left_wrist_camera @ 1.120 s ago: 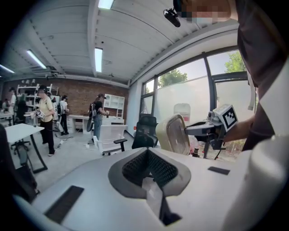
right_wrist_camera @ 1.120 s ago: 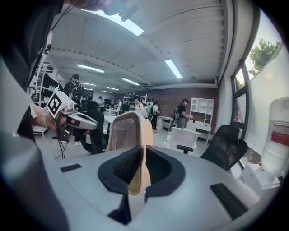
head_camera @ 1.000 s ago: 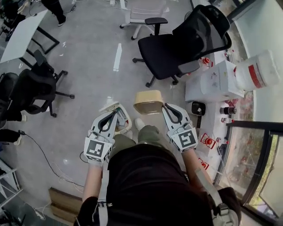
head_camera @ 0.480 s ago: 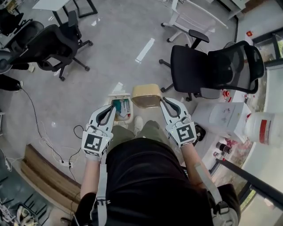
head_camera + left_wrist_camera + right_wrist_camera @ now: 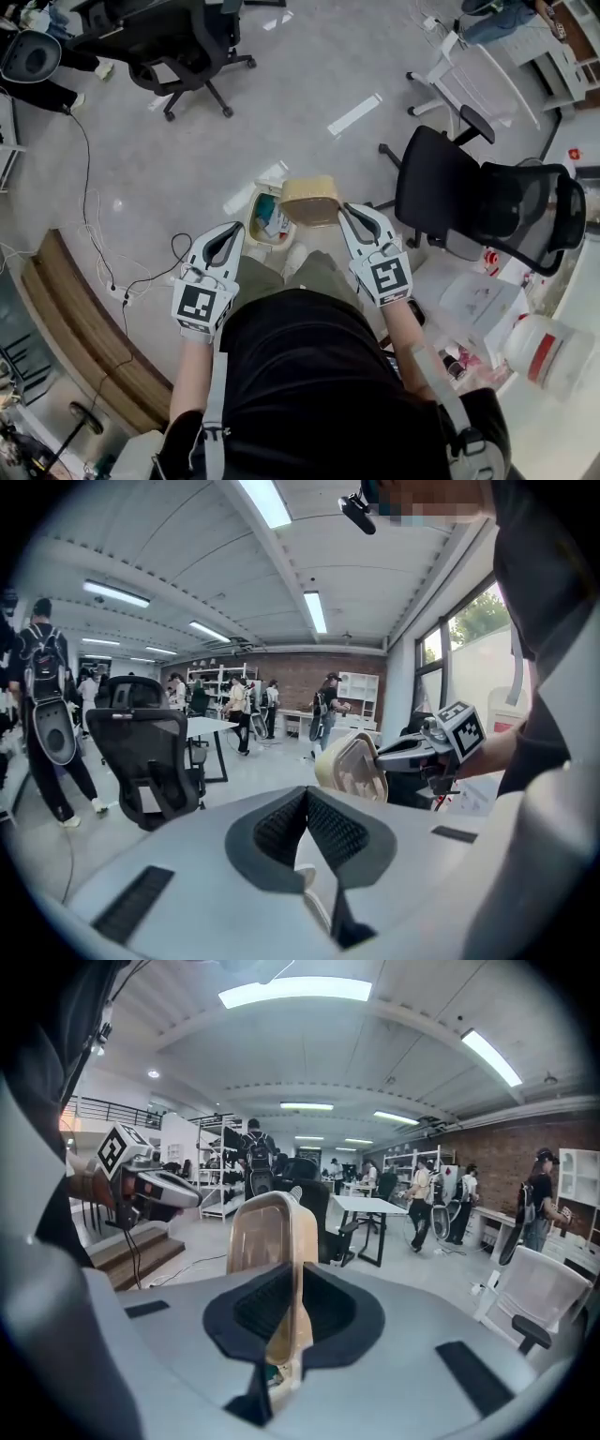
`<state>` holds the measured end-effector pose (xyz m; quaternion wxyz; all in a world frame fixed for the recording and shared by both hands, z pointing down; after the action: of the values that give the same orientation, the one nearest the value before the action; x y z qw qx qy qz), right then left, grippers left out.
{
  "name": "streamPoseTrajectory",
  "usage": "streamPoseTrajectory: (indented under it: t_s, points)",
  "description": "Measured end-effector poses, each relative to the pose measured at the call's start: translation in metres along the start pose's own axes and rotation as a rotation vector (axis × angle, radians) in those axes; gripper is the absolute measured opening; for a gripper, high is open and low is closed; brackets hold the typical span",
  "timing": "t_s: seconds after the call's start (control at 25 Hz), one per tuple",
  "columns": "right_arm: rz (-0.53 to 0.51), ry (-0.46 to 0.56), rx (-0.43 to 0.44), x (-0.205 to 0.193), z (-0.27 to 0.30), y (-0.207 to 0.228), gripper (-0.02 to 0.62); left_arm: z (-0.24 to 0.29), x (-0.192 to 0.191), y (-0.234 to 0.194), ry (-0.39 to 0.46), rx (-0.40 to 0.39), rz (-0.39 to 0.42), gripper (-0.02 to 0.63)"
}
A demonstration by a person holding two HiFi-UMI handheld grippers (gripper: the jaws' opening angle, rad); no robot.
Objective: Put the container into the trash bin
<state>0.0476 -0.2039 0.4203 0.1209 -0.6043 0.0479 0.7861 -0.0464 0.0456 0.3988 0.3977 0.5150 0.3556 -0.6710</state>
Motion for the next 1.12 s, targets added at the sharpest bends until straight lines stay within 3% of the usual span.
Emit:
streamPoseTrajectory:
  t_s: [0.24,0.52,1.12]
  points:
    - [-0.010,-0.033,0.105,-0.011,0.037,-0.017,0.046,-0.026,-0.011,-0.015,-0.003,0.107,-0.033,0.008]
    - [-0.018,-0.102,0.169,-0.024,0.076,-0.042,0.046,-0.054,-0.013,-0.043,-0.015,0.161,-0.041,0.008]
    - [0.046,-0.299,0.072,-0.086,0.120,-0.091,0.046,-0.098,-0.024,-0.110,-0.059,0.104,-0.050,0.008]
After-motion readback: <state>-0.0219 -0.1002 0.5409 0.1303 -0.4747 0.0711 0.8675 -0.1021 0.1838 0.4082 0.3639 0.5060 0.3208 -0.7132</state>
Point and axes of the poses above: the fingertips, and each gripper's own axes: z forward along the fingers, y to its right, x out of its top, the point moved 7 cm from there along -z, backward along the fingers, and after that the axes turned 8 degrees about y, right-handed, at the moved point
